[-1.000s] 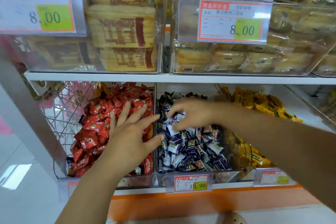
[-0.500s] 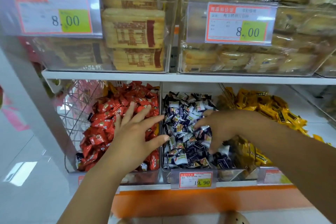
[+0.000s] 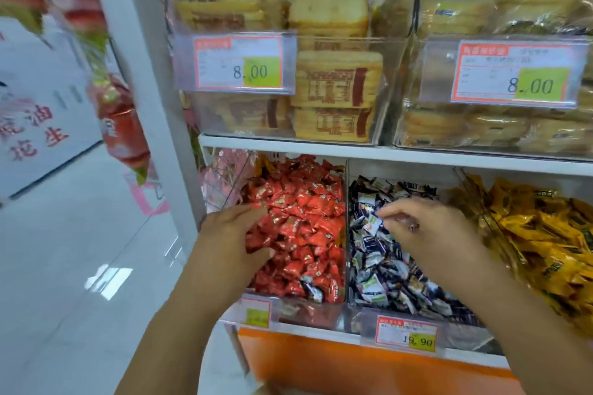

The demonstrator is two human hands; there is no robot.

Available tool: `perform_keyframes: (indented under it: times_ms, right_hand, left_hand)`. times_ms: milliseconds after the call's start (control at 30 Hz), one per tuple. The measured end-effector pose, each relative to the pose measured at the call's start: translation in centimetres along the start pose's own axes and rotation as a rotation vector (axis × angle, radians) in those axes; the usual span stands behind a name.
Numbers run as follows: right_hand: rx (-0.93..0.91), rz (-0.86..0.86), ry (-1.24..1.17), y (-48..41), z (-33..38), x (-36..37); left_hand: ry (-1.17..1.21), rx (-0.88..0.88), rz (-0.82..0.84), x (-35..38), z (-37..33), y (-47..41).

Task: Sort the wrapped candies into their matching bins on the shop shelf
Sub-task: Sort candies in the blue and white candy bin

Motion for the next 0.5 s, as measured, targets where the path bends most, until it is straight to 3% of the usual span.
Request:
perform_keyframes:
  times_ms: [67,233,367,500]
  right_hand:
    - [-0.169,-0.062,-0.034,-0.1,3.6,0.4]
    - [-0.469,0.210,0.144,-0.7,8.9,5.5]
    - [-0.555,0.283,0.426,-3.0,8.8,7.8]
    - [-0.509,0.529,0.588,-6.0,7.2,10.6]
  left_hand:
    - [-0.033,0.008,-0.019,-0.5,0.4,0.8]
    - [0.029,0.032,-0.050,0.1,0.8,2.1]
    - [-0.101,0.170,0.057,3.1,0.0,1.7]
    - [-0.197,0.068,0.180,5.1,1.5,0.1]
Point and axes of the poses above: each hand's wrist, its own y-axis away from the middle knuckle, its own x-axis out of the palm, z = x × y, the point moved 7 cm from there along -y, towards the middle knuckle, and after that the axes turned 5 degrees about y, right-handed, at the moved point
